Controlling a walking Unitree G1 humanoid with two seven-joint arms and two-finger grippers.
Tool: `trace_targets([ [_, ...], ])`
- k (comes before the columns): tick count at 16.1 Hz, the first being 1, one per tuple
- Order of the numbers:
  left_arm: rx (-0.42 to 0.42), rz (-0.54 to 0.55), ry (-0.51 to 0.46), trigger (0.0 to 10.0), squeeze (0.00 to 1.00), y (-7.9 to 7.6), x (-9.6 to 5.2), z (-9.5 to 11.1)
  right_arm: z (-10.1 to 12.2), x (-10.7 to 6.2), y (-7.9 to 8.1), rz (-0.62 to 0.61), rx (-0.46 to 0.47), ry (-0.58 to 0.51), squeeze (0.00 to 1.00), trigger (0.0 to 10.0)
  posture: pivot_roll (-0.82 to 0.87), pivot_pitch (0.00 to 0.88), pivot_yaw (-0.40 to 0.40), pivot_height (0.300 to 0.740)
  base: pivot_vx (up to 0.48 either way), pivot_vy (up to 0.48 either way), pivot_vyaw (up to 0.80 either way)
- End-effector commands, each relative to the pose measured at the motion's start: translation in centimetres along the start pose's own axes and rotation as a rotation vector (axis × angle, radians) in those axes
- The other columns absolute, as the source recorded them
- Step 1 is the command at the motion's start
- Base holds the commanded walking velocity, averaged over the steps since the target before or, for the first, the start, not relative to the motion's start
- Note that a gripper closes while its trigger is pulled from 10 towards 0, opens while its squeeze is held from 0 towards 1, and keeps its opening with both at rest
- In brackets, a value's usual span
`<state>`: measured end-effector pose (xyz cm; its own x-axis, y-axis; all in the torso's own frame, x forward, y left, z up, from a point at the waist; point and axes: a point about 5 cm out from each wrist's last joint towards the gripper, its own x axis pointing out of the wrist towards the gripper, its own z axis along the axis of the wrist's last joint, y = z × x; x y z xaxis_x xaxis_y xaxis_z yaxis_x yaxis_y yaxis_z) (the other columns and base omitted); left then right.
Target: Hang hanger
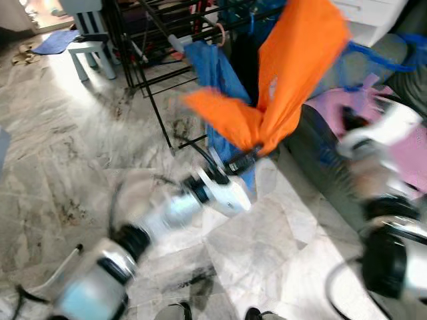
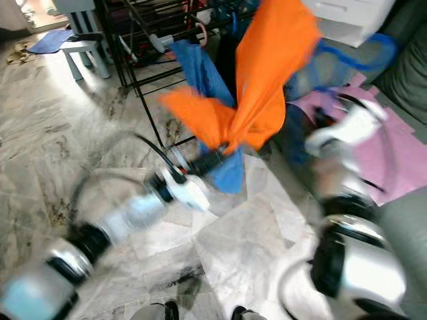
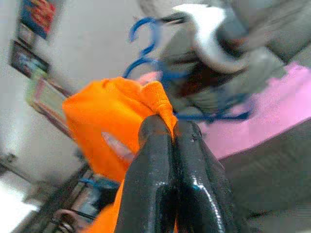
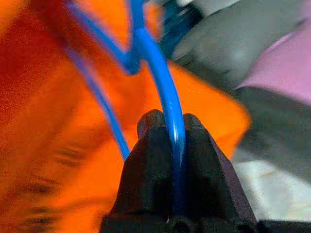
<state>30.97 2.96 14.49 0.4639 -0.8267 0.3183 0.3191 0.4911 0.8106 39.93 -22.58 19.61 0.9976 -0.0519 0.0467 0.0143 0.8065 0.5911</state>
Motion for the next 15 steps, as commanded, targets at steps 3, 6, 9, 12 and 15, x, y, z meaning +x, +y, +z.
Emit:
trace_targets([
  [3,-0.082,-0.007,0.174,10.0,0.0,-1.2,-1.2,-1.5,-1.9,-0.2,4.5,0.201,-0.164,0.083,0.0,10.0,-0.04,0.114,0.013,0.74,0.0,0.0,0.0],
  [6,-0.118,0.048,0.24,10.0,0.0,-0.6,-1.6,-2.1,-7.0,-3.4,0.5,0.103,-0.236,0.285,0.0,10.0,-0.06,0.121,0.02,0.74,0.0,0.0,0.0],
  [9,-0.188,-0.009,0.24,10.0,0.0,-2.6,-2.0,-1.3,-4.7,-3.2,-1.8,-0.112,-0.076,0.141,0.0,10.0,-0.07,0.124,0.038,0.74,0.0,0.0,0.0],
  [12,-0.256,-0.106,0.247,10.0,0.0,-4.9,-1.6,-0.4,-4.0,-2.6,2.3,0.071,-0.182,0.103,0.0,10.0,-0.07,0.124,0.038,0.74,0.0,0.0,0.0],
  [15,-0.337,-0.175,0.214,10.0,0.0,-6.0,-1.4,0.5,-2.0,-1.3,5.0,0.071,-0.26,-0.068,0.0,10.0,-0.07,0.115,0.022,0.74,0.0,0.0,0.0],
])
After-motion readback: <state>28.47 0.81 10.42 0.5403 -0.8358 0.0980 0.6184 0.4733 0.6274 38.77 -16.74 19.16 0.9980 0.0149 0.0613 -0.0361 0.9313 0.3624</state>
